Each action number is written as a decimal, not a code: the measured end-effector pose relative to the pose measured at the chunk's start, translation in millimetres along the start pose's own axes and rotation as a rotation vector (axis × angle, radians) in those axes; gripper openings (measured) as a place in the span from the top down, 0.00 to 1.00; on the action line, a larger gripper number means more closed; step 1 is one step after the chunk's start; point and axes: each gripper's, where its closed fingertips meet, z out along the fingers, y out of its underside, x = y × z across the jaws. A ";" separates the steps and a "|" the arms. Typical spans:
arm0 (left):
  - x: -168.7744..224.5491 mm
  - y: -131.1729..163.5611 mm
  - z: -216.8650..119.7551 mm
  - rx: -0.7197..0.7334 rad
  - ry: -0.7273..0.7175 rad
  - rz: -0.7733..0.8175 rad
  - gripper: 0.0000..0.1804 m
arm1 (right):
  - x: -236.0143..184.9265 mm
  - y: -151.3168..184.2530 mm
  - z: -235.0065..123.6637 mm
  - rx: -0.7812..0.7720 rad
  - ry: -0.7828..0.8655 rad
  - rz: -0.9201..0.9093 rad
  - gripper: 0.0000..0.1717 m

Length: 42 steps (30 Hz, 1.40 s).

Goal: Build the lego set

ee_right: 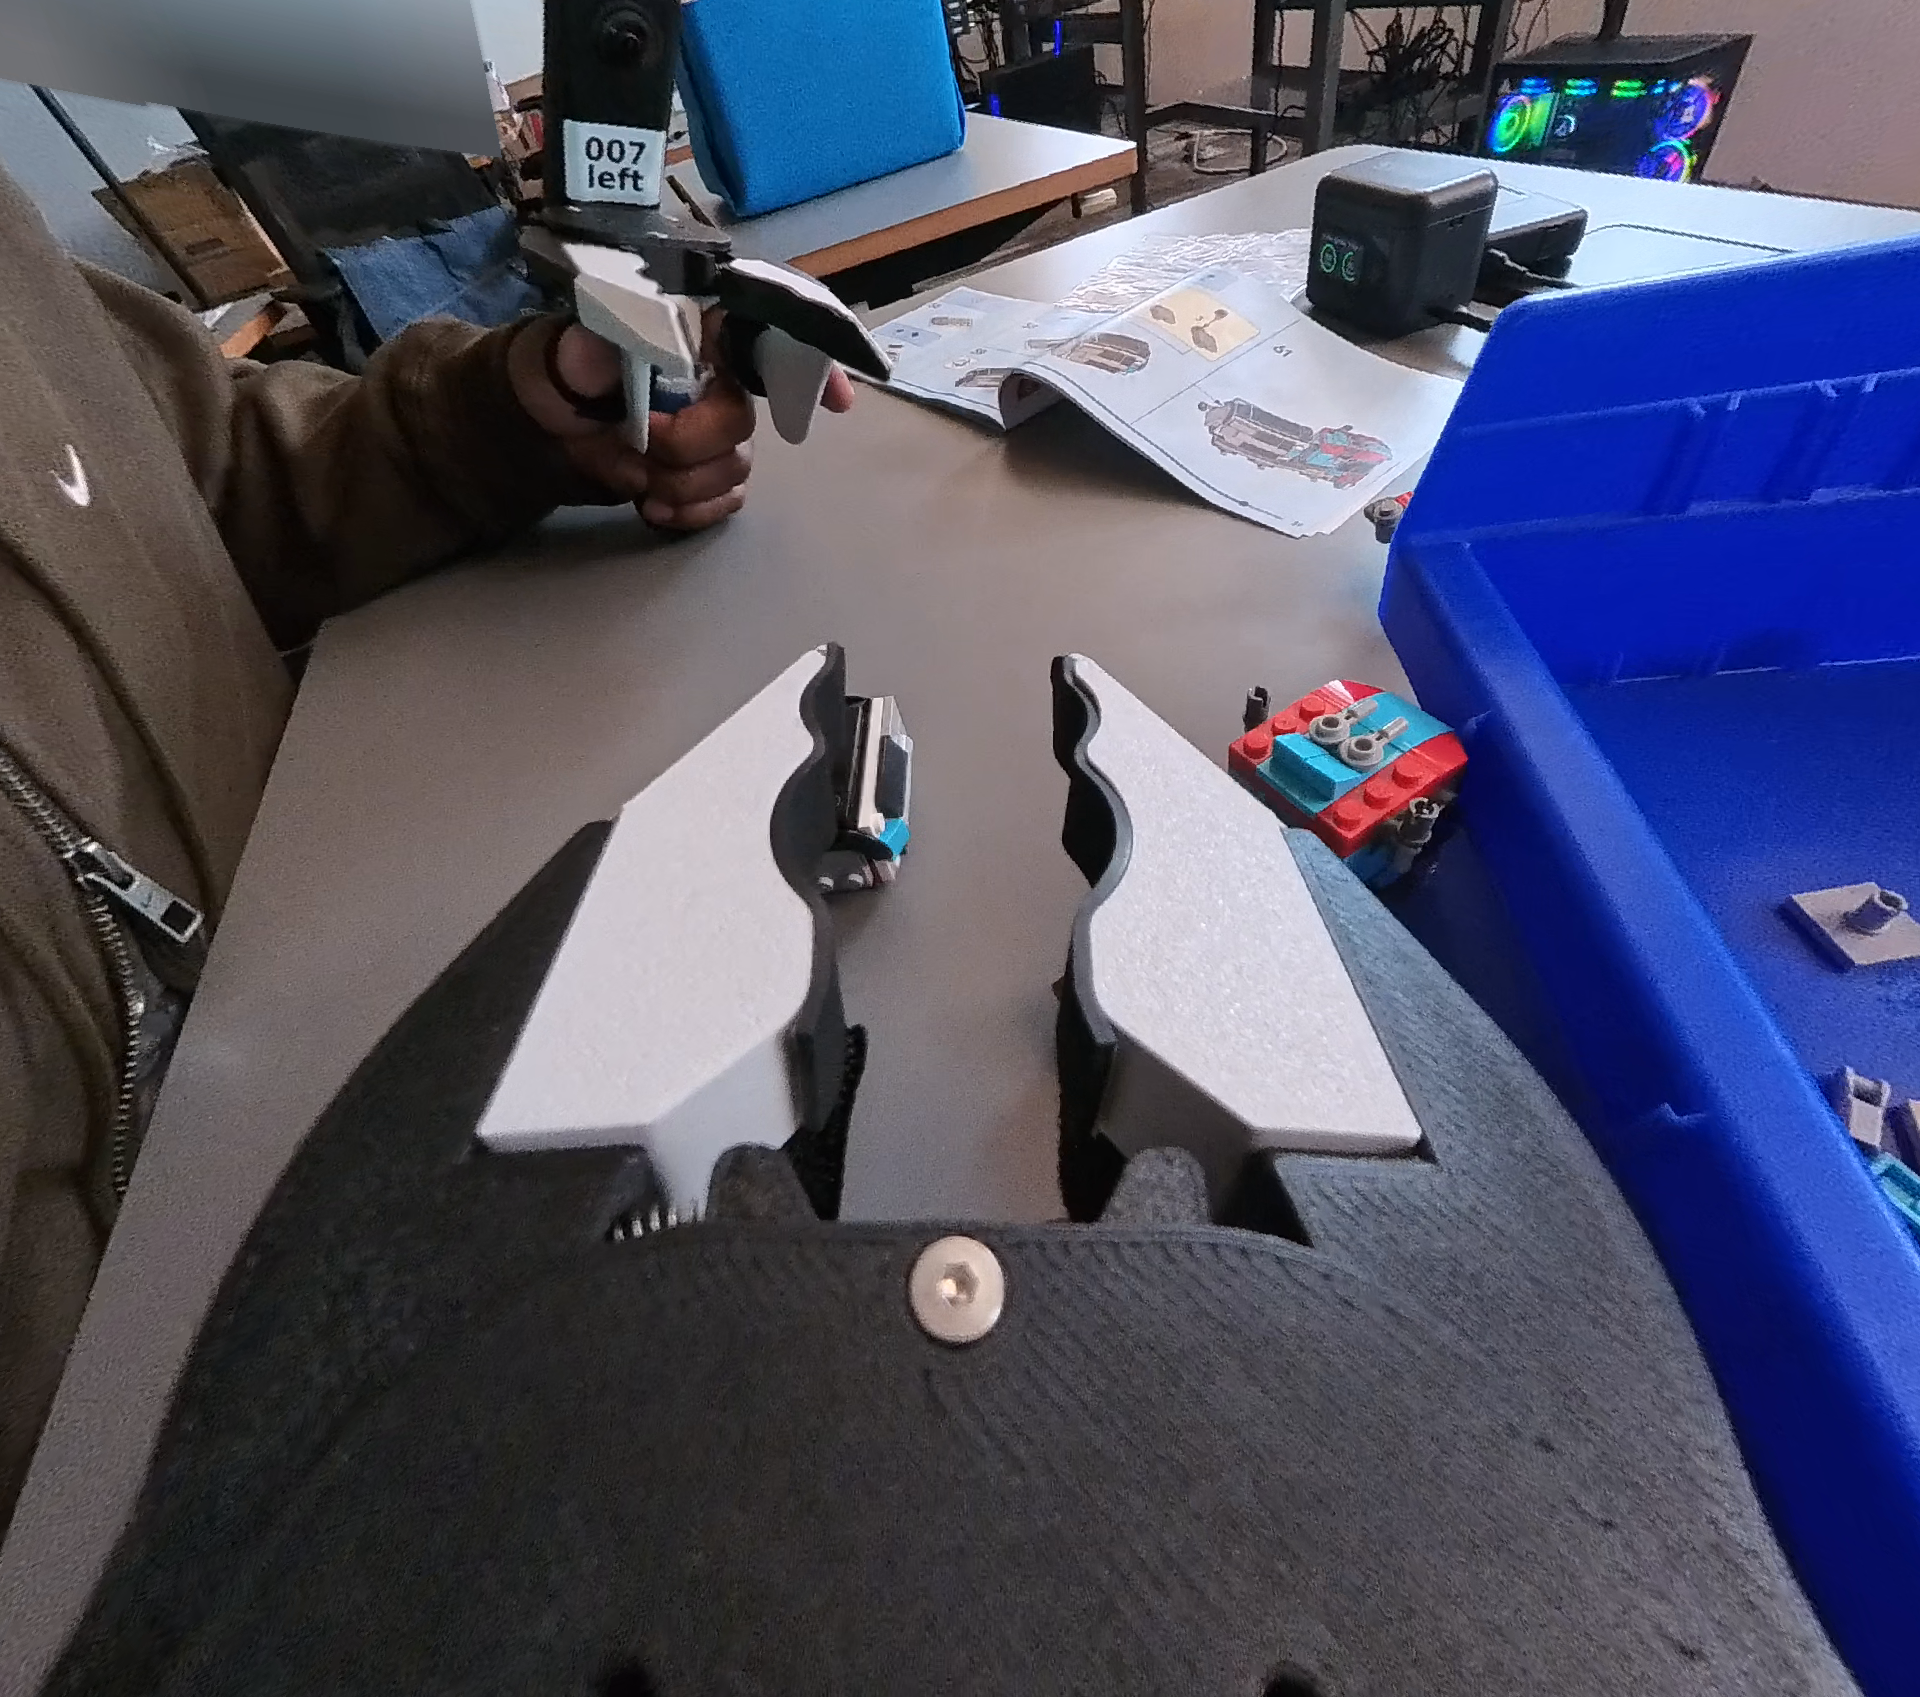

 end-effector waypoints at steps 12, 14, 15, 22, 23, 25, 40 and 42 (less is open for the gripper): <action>-19.6 -4.8 -25.5 0.042 -0.058 -0.062 0.62 | 2.4 -4.4 -4.1 0.036 -0.018 0.042 0.76; -22.9 -6.6 -32.9 0.058 -0.063 -0.074 0.62 | 3.2 -5.0 -4.9 0.041 -0.014 0.045 0.76; -24.4 -7.2 -36.5 0.064 -0.065 -0.079 0.62 | 3.4 -4.8 -4.7 0.040 -0.013 0.046 0.76; -33.4 -8.3 -57.1 0.078 -0.096 -0.079 0.62 | 5.5 -5.5 -5.4 0.048 0.012 0.038 0.76; -34.6 -8.5 -59.6 0.080 -0.099 -0.080 0.62 | 6.5 -5.9 -5.9 0.052 0.016 0.041 0.77; -36.4 -8.6 -64.2 0.082 -0.103 -0.083 0.62 | 7.5 -6.5 -6.5 0.057 0.018 0.048 0.77; -45.8 -2.4 -71.5 0.060 -0.134 -0.156 0.62 | 11.6 -4.5 -4.7 0.041 0.028 0.072 0.77; -46.5 -2.4 -71.7 0.061 -0.136 -0.160 0.62 | 11.1 -4.2 -4.4 0.038 0.023 0.073 0.77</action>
